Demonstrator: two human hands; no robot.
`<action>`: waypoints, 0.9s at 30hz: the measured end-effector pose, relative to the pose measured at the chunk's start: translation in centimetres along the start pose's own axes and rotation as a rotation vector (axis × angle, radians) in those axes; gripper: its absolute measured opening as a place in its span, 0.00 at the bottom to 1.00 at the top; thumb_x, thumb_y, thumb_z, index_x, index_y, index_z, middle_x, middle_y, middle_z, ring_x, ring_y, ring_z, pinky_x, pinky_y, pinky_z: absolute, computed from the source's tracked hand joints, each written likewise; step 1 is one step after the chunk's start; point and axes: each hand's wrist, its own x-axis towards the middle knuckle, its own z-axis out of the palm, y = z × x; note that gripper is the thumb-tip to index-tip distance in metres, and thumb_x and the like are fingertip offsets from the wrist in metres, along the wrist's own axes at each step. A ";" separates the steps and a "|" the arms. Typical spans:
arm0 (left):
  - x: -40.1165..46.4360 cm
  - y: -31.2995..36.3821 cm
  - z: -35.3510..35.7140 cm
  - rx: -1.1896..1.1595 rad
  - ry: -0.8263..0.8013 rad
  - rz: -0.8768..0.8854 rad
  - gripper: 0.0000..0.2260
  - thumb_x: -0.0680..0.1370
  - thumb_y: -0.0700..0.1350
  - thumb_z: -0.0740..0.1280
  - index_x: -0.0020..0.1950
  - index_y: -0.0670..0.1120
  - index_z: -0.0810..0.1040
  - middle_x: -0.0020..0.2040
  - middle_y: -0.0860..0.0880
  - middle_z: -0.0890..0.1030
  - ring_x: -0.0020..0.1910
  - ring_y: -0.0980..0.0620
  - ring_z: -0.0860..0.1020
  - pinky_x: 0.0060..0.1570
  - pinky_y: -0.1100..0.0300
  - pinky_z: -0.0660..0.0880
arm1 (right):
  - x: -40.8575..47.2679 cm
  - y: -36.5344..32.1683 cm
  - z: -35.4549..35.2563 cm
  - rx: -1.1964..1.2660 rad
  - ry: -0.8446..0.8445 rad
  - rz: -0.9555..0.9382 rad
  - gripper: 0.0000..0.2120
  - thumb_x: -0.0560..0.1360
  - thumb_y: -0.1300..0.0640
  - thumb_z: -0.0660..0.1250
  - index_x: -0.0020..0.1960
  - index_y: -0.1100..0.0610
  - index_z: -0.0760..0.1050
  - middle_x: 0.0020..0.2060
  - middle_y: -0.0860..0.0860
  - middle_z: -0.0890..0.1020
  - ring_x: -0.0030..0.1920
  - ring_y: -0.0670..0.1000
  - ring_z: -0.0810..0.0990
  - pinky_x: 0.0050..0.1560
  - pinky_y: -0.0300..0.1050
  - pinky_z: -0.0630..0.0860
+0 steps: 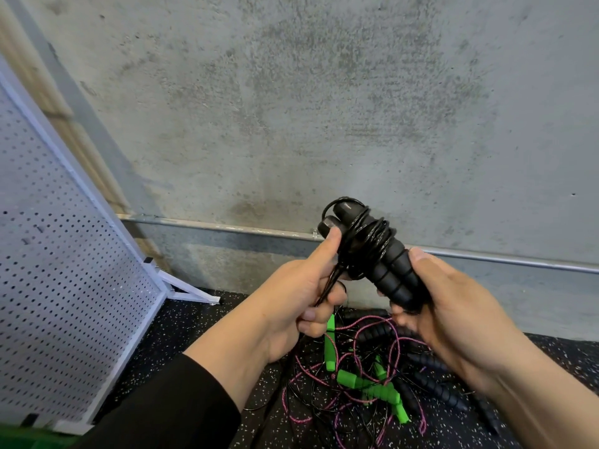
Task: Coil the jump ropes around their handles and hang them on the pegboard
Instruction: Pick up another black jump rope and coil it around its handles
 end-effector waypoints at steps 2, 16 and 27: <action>0.2 -0.2 0.0 -0.012 0.005 -0.030 0.30 0.72 0.75 0.61 0.55 0.50 0.79 0.35 0.51 0.70 0.26 0.56 0.55 0.20 0.65 0.53 | -0.1 0.0 0.1 -0.167 0.063 -0.066 0.14 0.83 0.47 0.60 0.54 0.47 0.84 0.40 0.53 0.80 0.35 0.51 0.72 0.34 0.44 0.74; 0.5 -0.5 0.2 -0.140 0.024 -0.090 0.43 0.72 0.77 0.58 0.64 0.39 0.77 0.34 0.52 0.70 0.24 0.58 0.56 0.20 0.66 0.53 | 0.3 0.4 -0.6 -0.807 0.048 -0.301 0.13 0.80 0.48 0.65 0.63 0.36 0.75 0.48 0.39 0.81 0.47 0.34 0.76 0.45 0.28 0.68; 0.5 -0.6 0.3 -0.120 0.088 0.003 0.26 0.71 0.70 0.69 0.56 0.51 0.78 0.32 0.53 0.64 0.26 0.56 0.53 0.22 0.64 0.50 | -0.2 0.7 0.1 -0.929 -0.016 -0.350 0.23 0.68 0.34 0.71 0.61 0.31 0.70 0.56 0.35 0.75 0.60 0.35 0.74 0.60 0.37 0.70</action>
